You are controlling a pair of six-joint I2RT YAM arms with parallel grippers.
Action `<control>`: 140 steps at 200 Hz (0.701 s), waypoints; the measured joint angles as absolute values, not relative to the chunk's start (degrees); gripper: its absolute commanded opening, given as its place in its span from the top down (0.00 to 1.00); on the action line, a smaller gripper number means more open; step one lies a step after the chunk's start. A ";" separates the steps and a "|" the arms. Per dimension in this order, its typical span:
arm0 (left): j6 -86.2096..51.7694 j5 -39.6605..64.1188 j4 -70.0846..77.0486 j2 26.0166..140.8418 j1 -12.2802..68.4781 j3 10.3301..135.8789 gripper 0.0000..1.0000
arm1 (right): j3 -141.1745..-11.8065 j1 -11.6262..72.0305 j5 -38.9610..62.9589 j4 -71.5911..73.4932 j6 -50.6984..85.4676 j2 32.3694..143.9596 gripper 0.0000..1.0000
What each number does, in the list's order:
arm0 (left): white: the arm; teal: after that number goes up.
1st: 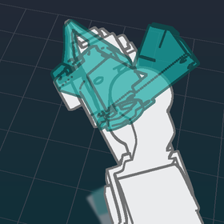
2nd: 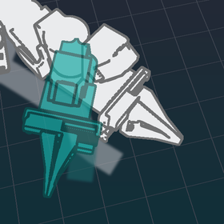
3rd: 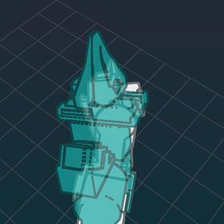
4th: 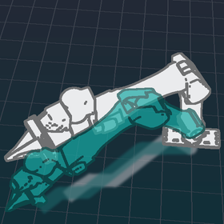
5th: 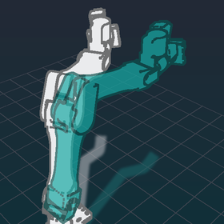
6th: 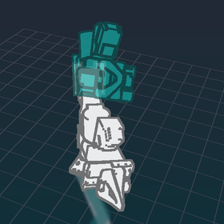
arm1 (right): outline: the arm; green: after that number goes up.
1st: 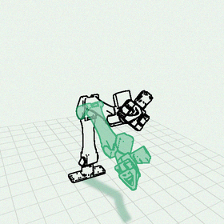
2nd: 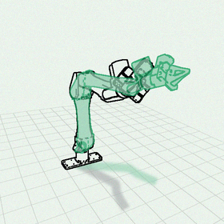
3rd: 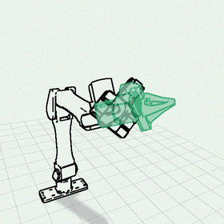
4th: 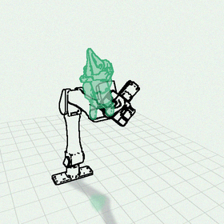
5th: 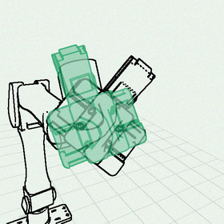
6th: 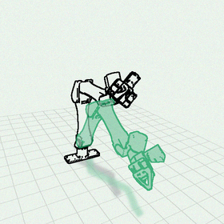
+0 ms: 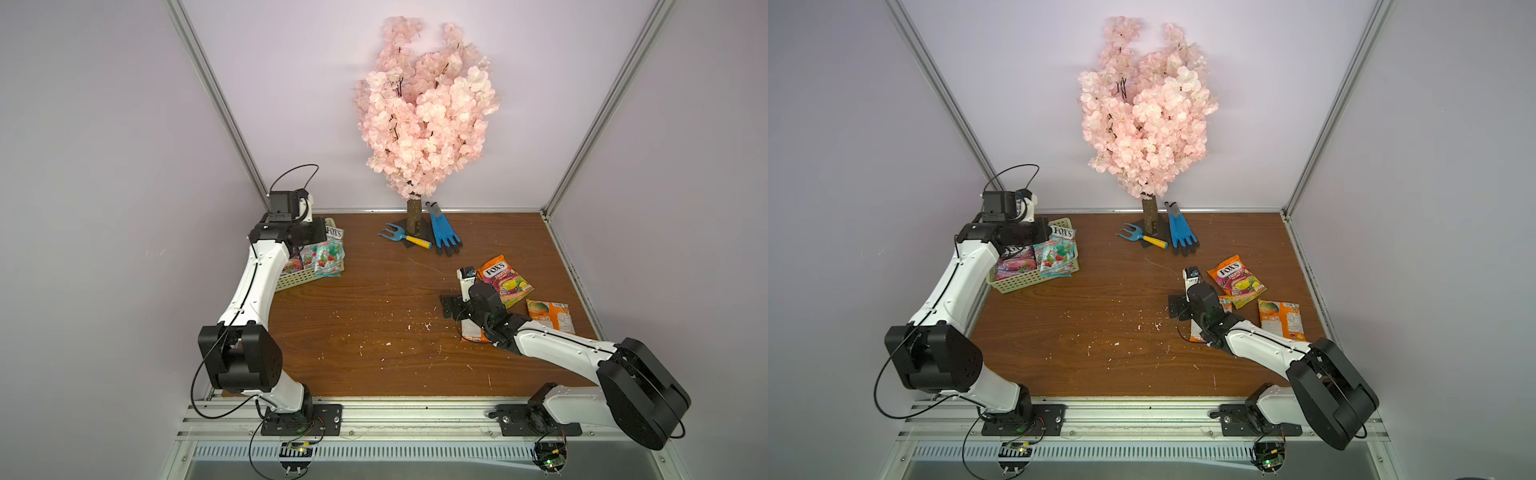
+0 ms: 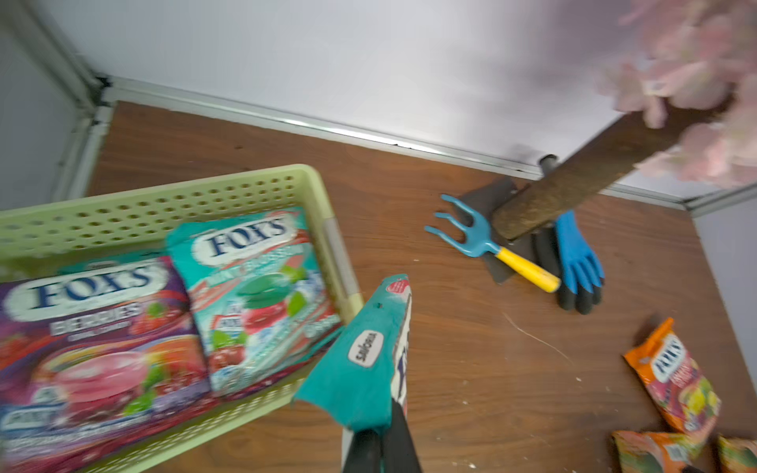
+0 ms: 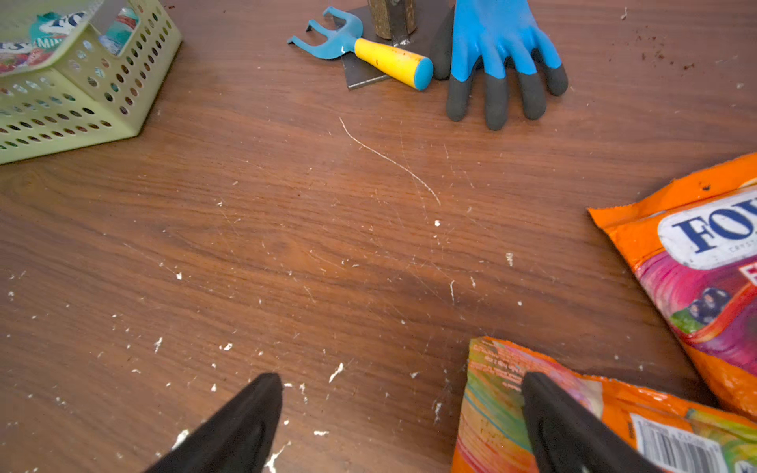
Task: Put the candies in the basket
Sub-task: Place the candy in the basket.
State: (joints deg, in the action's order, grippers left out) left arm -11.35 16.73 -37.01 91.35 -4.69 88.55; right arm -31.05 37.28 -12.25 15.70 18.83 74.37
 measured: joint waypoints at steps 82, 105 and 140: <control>-2.48 15.92 -42.61 109.71 -16.12 99.35 1.00 | -31.05 37.28 -12.21 16.27 18.83 72.82 0.01; -1.21 16.16 -43.68 113.93 -17.69 103.63 1.00 | -31.05 37.28 -12.19 16.32 18.83 72.82 0.01; 0.30 16.12 -43.92 119.09 -21.23 108.36 1.00 | -31.03 37.28 -11.84 16.60 18.87 72.84 0.01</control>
